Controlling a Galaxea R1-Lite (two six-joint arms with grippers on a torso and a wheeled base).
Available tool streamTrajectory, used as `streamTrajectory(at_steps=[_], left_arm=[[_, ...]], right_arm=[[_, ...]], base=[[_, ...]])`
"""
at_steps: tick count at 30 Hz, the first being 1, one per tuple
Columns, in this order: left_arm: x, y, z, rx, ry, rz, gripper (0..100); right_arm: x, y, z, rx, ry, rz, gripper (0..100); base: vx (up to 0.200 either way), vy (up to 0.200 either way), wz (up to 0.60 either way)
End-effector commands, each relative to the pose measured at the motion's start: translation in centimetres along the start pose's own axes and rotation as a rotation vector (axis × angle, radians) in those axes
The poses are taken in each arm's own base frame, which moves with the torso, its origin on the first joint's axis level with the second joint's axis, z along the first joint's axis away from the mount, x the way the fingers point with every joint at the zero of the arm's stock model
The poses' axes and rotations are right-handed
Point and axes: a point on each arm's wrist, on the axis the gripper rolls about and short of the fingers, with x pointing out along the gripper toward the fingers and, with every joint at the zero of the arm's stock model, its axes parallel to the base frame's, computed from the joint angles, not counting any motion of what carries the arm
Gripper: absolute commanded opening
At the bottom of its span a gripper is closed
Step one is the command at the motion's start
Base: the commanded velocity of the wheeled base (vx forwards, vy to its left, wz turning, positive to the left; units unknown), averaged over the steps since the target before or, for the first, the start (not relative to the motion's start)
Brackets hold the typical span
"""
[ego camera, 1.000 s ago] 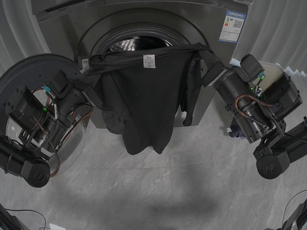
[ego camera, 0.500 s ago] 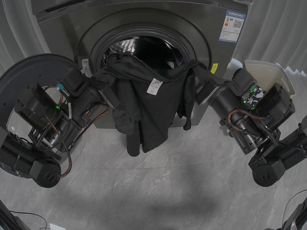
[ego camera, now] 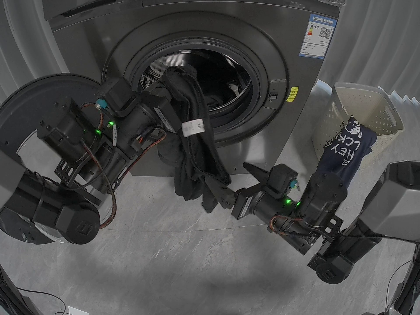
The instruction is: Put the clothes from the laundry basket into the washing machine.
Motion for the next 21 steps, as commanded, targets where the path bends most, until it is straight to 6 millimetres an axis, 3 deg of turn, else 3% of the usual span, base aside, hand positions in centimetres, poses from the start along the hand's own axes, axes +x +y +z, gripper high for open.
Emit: streamTrajectory(at_steps=[1,13,21], left_arm=[[0.3,-0.6,0.3,-0.009,-0.014,-0.016,0],[0.3,-1.6,0.7,-0.024,-0.03,-0.043,0],[-0.1,-2.6,2.2,-0.044,-0.059,-0.073,0]], right_arm=[[0.3,-0.7,-2.9,-0.008,0.084,-0.01,100],[3.9,-2.0,-2.5,-0.024,-0.021,-0.029,100],[6.7,-3.9,-2.7,-0.056,-0.091,-0.038,100]], base=[[0.0,0.0,0.0],[0.0,0.0,0.0],[0.0,0.0,0.0]])
